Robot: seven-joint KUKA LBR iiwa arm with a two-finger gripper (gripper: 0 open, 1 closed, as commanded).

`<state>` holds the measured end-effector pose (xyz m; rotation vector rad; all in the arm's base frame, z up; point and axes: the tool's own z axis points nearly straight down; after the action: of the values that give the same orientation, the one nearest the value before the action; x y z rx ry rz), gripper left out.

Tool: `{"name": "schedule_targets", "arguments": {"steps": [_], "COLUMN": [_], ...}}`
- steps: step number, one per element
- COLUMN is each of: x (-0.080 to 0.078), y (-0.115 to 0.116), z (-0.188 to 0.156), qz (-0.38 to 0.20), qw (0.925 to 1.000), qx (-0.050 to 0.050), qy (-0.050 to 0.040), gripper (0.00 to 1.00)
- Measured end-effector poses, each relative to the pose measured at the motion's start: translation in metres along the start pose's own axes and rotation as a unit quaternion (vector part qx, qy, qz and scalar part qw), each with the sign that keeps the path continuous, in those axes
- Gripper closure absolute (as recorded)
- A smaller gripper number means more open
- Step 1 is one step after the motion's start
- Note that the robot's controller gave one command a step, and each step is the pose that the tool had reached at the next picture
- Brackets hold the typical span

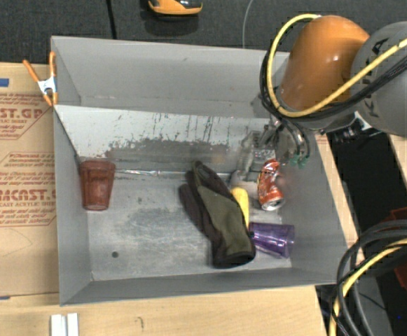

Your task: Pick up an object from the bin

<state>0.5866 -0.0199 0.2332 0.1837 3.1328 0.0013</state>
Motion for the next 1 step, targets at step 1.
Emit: {"name": "schedule_targets", "arguments": {"steps": [1], "x": [0.0], "y": [-0.0002], "z": [0.0], "qz": [0.0], "qw": [1.0], "qx": [0.0], "qy": [0.0001], "gripper": [0.0]}}
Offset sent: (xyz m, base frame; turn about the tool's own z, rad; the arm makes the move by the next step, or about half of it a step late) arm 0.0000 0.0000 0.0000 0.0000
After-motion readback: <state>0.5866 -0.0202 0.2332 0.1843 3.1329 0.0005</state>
